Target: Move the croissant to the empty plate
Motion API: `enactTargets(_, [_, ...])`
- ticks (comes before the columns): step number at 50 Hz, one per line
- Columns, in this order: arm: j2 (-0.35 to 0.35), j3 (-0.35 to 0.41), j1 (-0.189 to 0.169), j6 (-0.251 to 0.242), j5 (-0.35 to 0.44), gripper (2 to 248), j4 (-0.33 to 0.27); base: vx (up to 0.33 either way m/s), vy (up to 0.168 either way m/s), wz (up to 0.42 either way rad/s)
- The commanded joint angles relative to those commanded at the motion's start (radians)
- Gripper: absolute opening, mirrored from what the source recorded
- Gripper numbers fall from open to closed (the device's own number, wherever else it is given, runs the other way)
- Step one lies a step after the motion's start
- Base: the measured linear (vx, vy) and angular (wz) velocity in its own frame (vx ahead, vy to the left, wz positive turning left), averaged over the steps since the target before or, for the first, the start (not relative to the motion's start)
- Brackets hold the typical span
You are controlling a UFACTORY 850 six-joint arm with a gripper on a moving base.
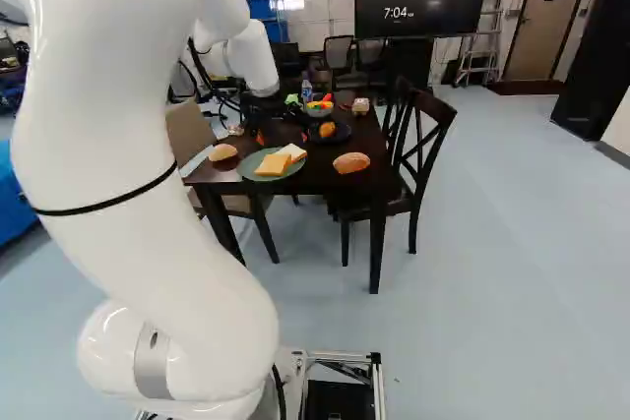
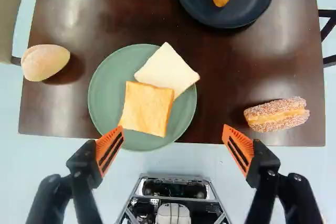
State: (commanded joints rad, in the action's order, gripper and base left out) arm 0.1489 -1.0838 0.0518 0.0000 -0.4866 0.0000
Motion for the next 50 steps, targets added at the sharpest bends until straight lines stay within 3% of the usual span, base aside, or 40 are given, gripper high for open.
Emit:
enactTargets(27, [-0.003, 0.007, 0.000, 0.000, 0.009, 247, 0.000, 0.003, 0.000, 0.000])
enactTargets(50, [-0.022, 0.052, -0.003, 0.000, 0.071, 247, 0.000, 0.000, 0.000, 0.000])
